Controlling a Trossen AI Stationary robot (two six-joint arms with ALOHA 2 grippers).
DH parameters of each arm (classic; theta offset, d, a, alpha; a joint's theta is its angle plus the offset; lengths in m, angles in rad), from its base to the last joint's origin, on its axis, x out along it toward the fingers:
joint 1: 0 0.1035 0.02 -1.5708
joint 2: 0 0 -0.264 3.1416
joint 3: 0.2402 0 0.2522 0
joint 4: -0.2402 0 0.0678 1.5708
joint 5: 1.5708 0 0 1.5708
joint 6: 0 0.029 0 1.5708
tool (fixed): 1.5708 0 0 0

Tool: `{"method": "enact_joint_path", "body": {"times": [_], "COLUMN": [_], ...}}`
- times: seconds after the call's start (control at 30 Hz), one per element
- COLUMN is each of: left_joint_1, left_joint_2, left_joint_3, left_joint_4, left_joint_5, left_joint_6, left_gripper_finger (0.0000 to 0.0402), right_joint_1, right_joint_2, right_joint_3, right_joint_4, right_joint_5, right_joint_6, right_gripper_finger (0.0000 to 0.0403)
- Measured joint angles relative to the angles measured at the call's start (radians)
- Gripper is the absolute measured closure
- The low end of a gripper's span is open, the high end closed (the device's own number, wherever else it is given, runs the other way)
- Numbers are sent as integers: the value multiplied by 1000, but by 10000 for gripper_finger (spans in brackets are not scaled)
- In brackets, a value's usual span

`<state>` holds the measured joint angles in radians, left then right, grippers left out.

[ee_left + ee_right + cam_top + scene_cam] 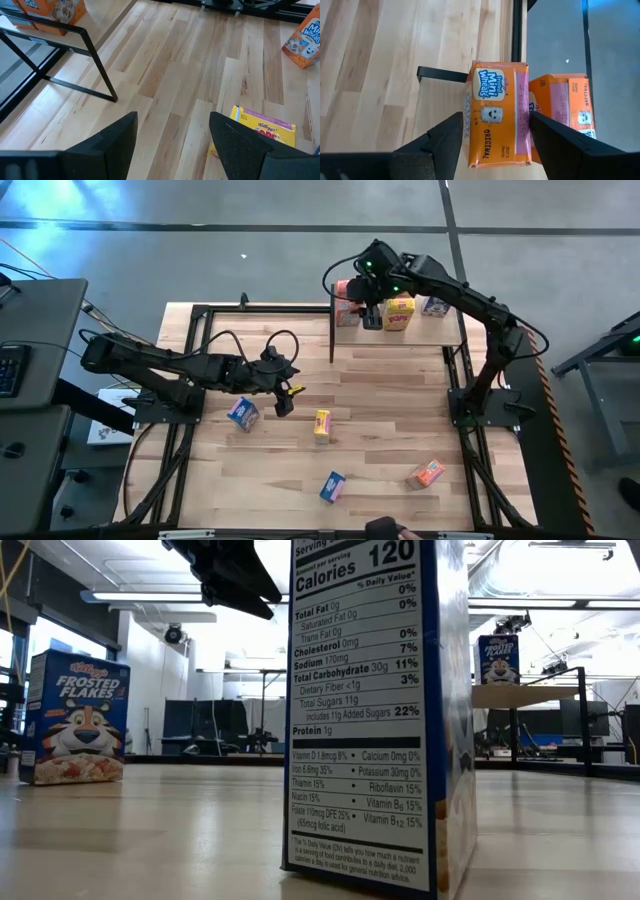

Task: Stack cereal on shelf
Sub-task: Put the left orange cereal box on the shelf aligned with the orange cereal box, then put the bottom blue cereal box on the shelf aligned with the blue cereal box

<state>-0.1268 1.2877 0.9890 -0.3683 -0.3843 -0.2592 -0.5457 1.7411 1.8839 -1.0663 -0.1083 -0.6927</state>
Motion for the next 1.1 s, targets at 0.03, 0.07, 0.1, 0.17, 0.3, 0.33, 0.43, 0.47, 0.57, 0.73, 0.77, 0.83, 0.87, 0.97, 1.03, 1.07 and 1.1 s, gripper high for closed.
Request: {"method": "enact_joint_path", "body": {"times": [0.03,0.07,0.1,0.17,0.3,0.33,0.43,0.47,0.57,0.73,0.77,0.83,0.87,0.97,1.03,1.07,1.1], "left_joint_1": [0,0,0,0,0,0,0,0,0,0,0,0,0,0,0,0,0], "left_joint_2": [0,0,0,0,0,0,0,0,0,0,0,0,0,0,0,0,0], "left_joint_3": [0,0,0,0,0,0,0,0,0,0,0,0,0,0,0,0,0], "left_joint_4": [0,0,0,0,0,0,0,0,0,0,0,0,0,0,0,0,0], "left_joint_5": [0,0,0,0,0,0,0,0,0,0,0,0,0,0,0,0,0], "left_joint_6": [0,0,0,0,0,0,0,0,0,0,0,0,0,0,0,0,0], "left_gripper_finger": [163,163,163,163,163,163,163,163,163,163,163,163,163,163,163,163,163], "right_joint_1": [0,0,0,0,3,3,5,9,22,89,110,162,191,283,342,373,402], "right_joint_2": [0,0,0,-7,-37,-46,-67,-73,-86,-95,-95,-94,-94,-94,-94,-94,-94], "right_joint_3": [0,0,0,0,0,0,0,0,0,0,0,0,0,0,0,0,0], "right_joint_4": [0,0,0,0,0,-1,-8,-10,-34,-100,-116,-153,-168,-205,-227,-239,-248], "right_joint_5": [3,4,8,18,43,48,53,53,55,54,54,54,54,65,75,75,78], "right_joint_6": [0,0,0,0,0,1,12,16,37,75,87,102,111,143,176,196,214], "right_gripper_finger": [180,180,180,180,180,180,180,180,180,180,180,180,180,180,180,180,180]}}
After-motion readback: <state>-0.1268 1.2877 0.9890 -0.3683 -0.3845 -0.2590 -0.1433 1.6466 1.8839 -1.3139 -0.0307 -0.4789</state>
